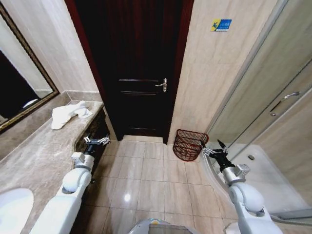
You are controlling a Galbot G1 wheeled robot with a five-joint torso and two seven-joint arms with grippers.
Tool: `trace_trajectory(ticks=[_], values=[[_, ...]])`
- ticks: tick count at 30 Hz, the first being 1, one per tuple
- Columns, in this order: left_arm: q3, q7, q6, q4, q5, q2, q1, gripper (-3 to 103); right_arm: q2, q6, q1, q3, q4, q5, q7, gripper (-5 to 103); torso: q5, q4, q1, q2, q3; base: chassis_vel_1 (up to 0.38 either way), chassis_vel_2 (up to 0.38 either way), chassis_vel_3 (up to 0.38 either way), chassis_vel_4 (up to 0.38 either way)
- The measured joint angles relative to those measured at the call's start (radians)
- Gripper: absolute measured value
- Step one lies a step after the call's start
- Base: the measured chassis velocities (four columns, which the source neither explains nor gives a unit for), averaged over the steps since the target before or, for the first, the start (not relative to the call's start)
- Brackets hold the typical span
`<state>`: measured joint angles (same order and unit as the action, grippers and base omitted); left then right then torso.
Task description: Discard the used towel into the hamper.
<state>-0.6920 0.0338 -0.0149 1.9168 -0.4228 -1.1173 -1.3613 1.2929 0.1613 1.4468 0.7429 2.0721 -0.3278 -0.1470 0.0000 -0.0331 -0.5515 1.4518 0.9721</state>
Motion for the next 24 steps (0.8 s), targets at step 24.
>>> trace_trajectory(ticks=[24], values=[[0.048, 0.038, 0.041, 0.126, 0.177, -0.205, -0.060, 100, 0.145, 0.030, 0.027, -0.087, 0.094, 0.096, 0.073, 100, 0.0000, 0.0000, 0.000, 0.000, 0.000, 0.000, 0.000, 0.000, 0.000]])
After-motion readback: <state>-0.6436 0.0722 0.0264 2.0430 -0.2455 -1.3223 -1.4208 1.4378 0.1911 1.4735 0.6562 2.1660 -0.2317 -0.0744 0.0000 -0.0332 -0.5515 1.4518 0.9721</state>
